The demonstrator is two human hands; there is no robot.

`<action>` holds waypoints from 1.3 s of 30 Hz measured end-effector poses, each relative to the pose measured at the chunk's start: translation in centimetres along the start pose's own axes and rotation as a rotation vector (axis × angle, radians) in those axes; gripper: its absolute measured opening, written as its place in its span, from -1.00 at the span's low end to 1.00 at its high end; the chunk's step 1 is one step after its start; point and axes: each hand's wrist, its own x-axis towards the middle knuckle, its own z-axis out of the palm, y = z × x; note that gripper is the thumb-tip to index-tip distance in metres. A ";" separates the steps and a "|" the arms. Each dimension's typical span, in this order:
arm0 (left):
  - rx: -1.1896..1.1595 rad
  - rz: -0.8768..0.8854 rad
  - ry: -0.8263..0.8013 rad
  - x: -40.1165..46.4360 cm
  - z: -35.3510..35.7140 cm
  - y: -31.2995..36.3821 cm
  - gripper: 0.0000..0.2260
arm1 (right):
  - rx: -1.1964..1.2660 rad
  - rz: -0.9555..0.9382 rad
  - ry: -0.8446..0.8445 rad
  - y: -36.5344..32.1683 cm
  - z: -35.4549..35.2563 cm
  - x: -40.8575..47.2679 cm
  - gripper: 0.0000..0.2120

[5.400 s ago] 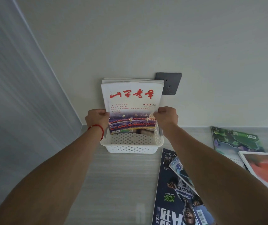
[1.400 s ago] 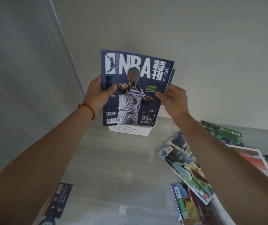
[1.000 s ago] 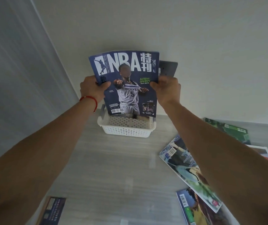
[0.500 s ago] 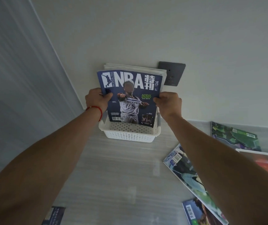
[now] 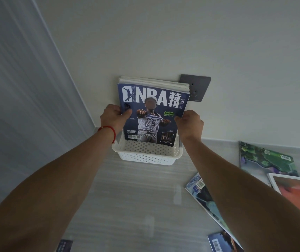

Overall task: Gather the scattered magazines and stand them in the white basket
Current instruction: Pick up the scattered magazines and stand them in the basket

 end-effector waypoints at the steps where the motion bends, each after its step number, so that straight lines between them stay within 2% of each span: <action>1: 0.031 0.021 -0.020 -0.1 -0.1 -0.3 -0.64 | 0.020 -0.003 -0.012 0.0 0.0 -0.2 -0.83; 4: 0.033 0.025 -0.093 -0.7 -0.3 -0.8 -0.59 | 0.110 -0.003 -0.051 0.1 -0.4 -0.9 -0.69; 8: 0.020 -0.022 -0.127 -2.6 -0.4 -0.3 -0.51 | 0.080 -0.010 -0.104 0.8 -1.8 -1.8 -0.58; 11: 0.049 0.041 0.042 -6.0 -0.3 0.4 -0.61 | 0.031 -0.059 -0.160 2.4 -4.0 -3.4 -0.68; 13: 0.114 0.175 0.153 -9.5 0.3 0.4 -0.67 | -0.016 -0.095 -0.192 4.5 -6.0 -5.2 -0.76; 14: 0.130 0.239 0.153 -11.5 1.0 0.2 -0.67 | -0.039 -0.101 -0.204 5.8 -7.1 -6.2 -0.78; 17: 0.150 0.306 -0.024 -17.9 4.0 -1.3 -0.65 | -0.129 -0.063 -0.227 10.5 -10.9 -9.6 -0.78; 21: 0.314 0.214 -0.406 -25.6 8.6 -3.7 -0.59 | -0.317 0.008 -0.205 17.6 -17.1 -13.3 -0.76; 24: 0.445 0.229 -0.626 -29.9 11.0 -4.9 -0.56 | -0.427 0.094 -0.163 21.9 -21.3 -14.3 -0.69; 26: 0.482 0.257 -0.692 -32.3 12.4 -5.0 -0.56 | -0.485 0.154 -0.099 24.3 -24.2 -14.6 -0.67; 28: 0.511 0.312 -0.743 -34.4 13.9 -4.9 -0.56 | -0.560 0.248 -0.097 26.8 -26.8 -14.9 -0.54; 31: 0.595 0.412 -0.817 -36.9 16.5 -4.4 -0.54 | -0.619 0.445 -0.243 30.1 -30.1 -15.2 -0.17; 33: 0.666 0.449 -0.860 -38.0 18.3 -3.9 -0.51 | -0.609 0.492 -0.344 31.8 -31.3 -15.4 -0.02; 36: 0.760 0.473 -0.952 -39.8 20.9 -3.0 -0.44 | -0.670 0.379 -0.448 33.6 -32.0 -16.4 0.02; 39: 0.880 0.500 -1.052 -41.6 23.0 -2.9 -0.37 | -0.635 0.260 -0.490 34.9 -33.5 -17.4 -0.16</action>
